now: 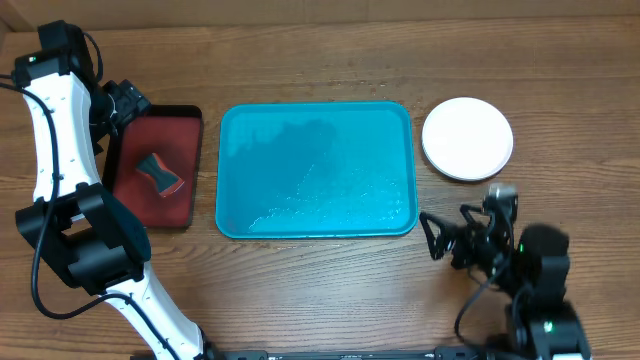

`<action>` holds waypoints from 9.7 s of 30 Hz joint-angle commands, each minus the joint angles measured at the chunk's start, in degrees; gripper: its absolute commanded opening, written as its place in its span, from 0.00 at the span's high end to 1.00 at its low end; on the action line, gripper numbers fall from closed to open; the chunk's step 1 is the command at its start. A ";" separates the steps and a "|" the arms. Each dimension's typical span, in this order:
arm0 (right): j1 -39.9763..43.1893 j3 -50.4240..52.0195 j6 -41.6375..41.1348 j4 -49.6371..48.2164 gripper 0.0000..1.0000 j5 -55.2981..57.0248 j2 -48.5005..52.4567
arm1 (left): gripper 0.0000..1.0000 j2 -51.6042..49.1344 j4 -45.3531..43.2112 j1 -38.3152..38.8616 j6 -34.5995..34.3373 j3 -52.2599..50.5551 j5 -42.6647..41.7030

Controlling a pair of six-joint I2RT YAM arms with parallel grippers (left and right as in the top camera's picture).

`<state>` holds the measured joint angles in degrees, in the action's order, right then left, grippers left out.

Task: Clean dirty plates on tray and stack at the side

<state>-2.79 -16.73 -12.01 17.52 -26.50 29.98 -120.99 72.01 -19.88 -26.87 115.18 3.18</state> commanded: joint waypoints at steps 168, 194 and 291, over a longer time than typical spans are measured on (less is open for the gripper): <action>-0.09 16.26 7.76 -13.38 0.00 18.95 -29.81 | 0.00 108.34 -75.14 17.18 21.97 -105.18 -3.67; -0.09 16.26 7.74 -13.38 0.00 18.95 -29.81 | 0.00 120.80 -67.56 14.19 24.35 -114.90 -4.68; -0.09 16.26 7.76 -13.38 0.00 18.95 -29.81 | 0.00 120.76 -67.56 15.82 25.81 -114.90 -4.28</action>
<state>-2.76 -1.06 -4.45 4.38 -8.08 0.69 -0.84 4.38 -4.47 -2.52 0.49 -0.89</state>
